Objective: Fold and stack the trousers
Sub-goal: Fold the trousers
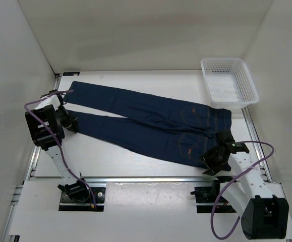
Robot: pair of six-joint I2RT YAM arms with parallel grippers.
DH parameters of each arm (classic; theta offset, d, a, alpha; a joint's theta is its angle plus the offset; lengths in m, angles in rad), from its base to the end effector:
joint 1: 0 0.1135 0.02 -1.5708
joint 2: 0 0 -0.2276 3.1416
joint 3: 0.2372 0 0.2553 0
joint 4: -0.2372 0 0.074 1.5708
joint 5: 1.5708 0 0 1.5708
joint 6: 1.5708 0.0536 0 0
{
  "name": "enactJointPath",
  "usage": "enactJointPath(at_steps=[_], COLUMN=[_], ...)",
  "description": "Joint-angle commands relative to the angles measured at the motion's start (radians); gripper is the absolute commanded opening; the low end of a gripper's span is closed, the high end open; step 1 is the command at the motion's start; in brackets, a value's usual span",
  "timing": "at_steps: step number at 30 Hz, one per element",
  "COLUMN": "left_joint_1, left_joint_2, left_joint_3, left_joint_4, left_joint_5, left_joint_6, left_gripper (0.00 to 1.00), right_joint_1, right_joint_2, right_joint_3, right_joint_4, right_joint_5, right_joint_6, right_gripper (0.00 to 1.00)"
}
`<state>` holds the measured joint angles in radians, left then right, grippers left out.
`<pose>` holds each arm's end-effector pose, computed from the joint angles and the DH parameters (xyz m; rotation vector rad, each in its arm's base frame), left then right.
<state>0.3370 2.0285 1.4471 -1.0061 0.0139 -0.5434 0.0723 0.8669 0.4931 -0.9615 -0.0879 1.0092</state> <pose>0.3388 0.1179 0.1039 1.3311 -2.8257 0.0189 0.1546 0.0159 0.1284 1.3275 2.6576 0.2929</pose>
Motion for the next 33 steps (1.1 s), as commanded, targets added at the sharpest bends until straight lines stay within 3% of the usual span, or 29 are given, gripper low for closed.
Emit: enactJointPath(at_steps=[1,2,5,10,20,22,24,25,27,29,33], left_joint_1=[-0.001,-0.001,-0.001,-0.001,-0.001,-0.001,-0.001,-0.001,-0.01,-0.01,-0.038], left_joint_2=[-0.008,-0.008,-0.008,-0.047,-0.057,-0.057,-0.067,-0.067,-0.076,-0.085,-0.129], left_joint_3=[0.053,0.053,0.053,0.062,0.104,0.104,0.104,0.104,0.104,0.116,0.176], left_joint_4=[0.031,0.031,0.031,0.021,0.003,0.003,0.003,0.003,0.003,-0.009,-0.1], left_joint_5=[0.011,0.0,0.0,-0.032,-0.014,-0.014,-0.014,-0.014,-0.014,-0.014,-0.196], left_joint_6=[-0.003,-0.003,-0.003,-0.003,0.007,0.007,0.007,0.007,0.007,0.016,0.016], left_gripper=[0.25,0.1,0.1,0.1,0.1,0.1,0.1,0.1,0.1,0.1,0.1], right_joint_1=[0.004,0.004,0.004,-0.005,-0.039,-0.039,-0.039,-0.039,-0.039,-0.039,-0.039], right_joint_2=[0.053,0.07,0.084,-0.058,-0.141,-0.118,-0.088,-0.074,-0.037,-0.028,-0.08], right_joint_3=[-0.017,-0.031,-0.088,-0.109,-0.169,-0.16,-0.147,-0.146,-0.108,-0.079,0.042], right_joint_4=[0.076,0.104,0.125,0.162,0.152,0.152,0.17,0.184,0.193,0.179,0.064], right_joint_5=[-0.042,-0.042,-0.079,0.029,0.096,0.096,0.118,0.131,0.157,0.157,0.204], right_joint_6=[0.061,0.081,0.144,0.192,0.246,0.256,0.256,0.256,0.246,0.21,0.146], right_gripper=[0.59,0.58,0.55,0.54,0.53,0.48,0.36,0.17,0.01,0.01,0.01])
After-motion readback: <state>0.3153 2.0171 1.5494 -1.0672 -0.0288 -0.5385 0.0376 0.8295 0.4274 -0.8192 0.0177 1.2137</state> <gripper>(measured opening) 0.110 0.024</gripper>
